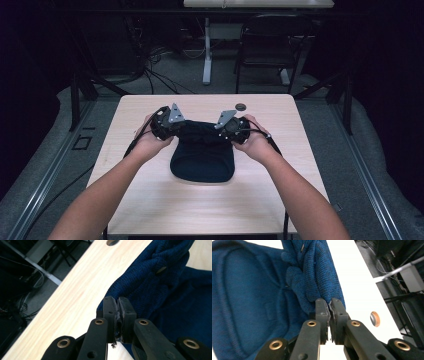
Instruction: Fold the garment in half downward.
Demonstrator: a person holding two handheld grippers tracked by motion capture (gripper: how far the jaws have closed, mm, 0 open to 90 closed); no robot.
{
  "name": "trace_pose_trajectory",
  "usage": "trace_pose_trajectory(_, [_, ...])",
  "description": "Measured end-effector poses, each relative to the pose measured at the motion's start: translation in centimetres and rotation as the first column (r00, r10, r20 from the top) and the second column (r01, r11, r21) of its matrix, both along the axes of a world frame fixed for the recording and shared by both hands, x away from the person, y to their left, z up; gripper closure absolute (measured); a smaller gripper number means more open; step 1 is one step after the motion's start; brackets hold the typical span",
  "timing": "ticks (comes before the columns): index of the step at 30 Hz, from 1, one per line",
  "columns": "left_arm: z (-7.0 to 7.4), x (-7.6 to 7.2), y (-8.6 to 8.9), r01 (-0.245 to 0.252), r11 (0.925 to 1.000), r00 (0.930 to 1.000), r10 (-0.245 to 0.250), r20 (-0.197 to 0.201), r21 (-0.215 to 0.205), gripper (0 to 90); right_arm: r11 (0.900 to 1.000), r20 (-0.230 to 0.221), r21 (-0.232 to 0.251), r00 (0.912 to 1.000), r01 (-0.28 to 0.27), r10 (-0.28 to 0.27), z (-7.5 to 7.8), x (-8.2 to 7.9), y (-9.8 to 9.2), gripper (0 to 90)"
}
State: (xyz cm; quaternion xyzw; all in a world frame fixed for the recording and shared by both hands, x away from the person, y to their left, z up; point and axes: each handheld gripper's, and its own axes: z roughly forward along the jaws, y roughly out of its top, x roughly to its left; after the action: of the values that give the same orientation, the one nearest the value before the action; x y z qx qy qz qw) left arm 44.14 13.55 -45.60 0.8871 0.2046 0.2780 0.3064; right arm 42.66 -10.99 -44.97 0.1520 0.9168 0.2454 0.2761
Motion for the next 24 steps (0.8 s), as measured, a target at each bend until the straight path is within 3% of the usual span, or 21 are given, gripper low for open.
trace_pose_trajectory(14, [-2.3, -2.3, 0.9, 0.056, 0.9984, 0.9962, -0.055, -0.068, 0.003, 85.8, 0.998, -0.07, -0.04, 0.9969, -0.04, 0.037, -1.6, -2.5, 0.5, 86.1])
trace_pose_trajectory(24, [-3.8, -3.5, 0.9, 0.092, 0.9952, 0.9915, -0.089, -0.094, 0.031, 85.7, 0.997, -0.119, -0.063, 0.9921, -0.048, 0.041, -3.5, -4.2, 1.1, 86.2])
